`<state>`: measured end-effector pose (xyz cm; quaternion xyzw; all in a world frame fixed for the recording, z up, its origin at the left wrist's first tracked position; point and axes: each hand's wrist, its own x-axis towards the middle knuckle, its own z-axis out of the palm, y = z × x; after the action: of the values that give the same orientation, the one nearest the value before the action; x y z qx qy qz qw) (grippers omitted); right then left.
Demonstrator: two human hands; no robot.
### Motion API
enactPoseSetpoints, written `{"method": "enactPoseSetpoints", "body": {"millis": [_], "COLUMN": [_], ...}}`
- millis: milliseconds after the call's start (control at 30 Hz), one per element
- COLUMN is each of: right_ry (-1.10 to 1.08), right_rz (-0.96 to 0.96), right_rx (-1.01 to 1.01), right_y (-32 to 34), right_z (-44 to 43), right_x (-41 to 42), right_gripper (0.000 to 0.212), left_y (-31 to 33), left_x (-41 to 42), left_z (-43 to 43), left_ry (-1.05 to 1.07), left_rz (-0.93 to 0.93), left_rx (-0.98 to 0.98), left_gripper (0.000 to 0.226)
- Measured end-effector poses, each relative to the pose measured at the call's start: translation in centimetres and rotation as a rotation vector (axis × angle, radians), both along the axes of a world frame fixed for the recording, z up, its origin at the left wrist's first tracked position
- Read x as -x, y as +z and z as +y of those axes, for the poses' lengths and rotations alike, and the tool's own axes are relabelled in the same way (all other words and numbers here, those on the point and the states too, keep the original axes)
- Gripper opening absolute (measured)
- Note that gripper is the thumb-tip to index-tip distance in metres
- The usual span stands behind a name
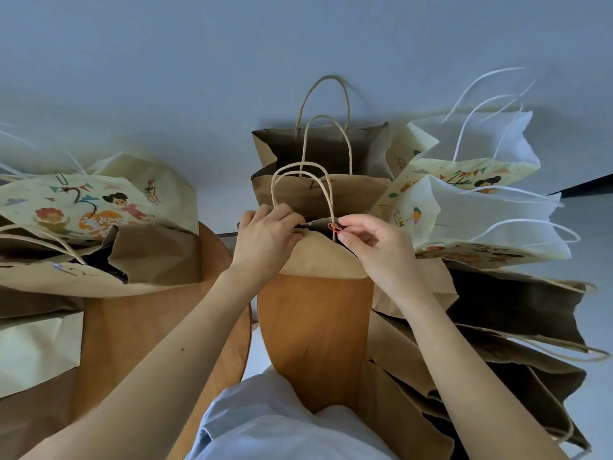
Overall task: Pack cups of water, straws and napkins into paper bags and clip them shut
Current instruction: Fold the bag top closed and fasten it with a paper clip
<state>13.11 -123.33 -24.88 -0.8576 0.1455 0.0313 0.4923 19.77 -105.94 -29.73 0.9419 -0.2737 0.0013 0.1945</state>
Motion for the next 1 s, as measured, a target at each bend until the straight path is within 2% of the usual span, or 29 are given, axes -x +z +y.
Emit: {"method": "enactPoseSetpoints", "body": {"millis": [67,167,333,467,567,1000], "right_ry": [0.025,0.052,0.059,0.047,0.063,0.085], "right_rz": [-0.065,-0.140,-0.165,-0.223,-0.274,-0.262], "right_rx": [0.060,0.135,0.172,0.213,0.240,0.271], "right_y": [-0.1,-0.5,-1.3,-1.8,-2.1,-2.5], "right_z": [0.1,0.5,1.3,2.0,2.8,4.0], "right_x": [0.1,0.0,-0.3,-0.7,-1.3,-2.3], "right_gripper": [0.019,0.014,0.014,0.014,0.016,0.016], "left_y": [0.0,-0.1,-0.2,-0.3,-0.3,-0.7], "left_x": [-0.1,-0.1,-0.1,-0.1,-0.1,-0.3], "left_z": [0.0,0.1,0.6,1.0,1.3,2.1], "left_ry": [-0.008,-0.029,-0.057,-0.082,-0.099,-0.162], "left_rz": [-0.004,-0.010,0.018,0.048,0.053,0.026], "left_rx": [0.027,0.052,0.087,0.123,0.138,0.175], "left_gripper": [0.010,0.015,0.015,0.030,0.033,0.029]}}
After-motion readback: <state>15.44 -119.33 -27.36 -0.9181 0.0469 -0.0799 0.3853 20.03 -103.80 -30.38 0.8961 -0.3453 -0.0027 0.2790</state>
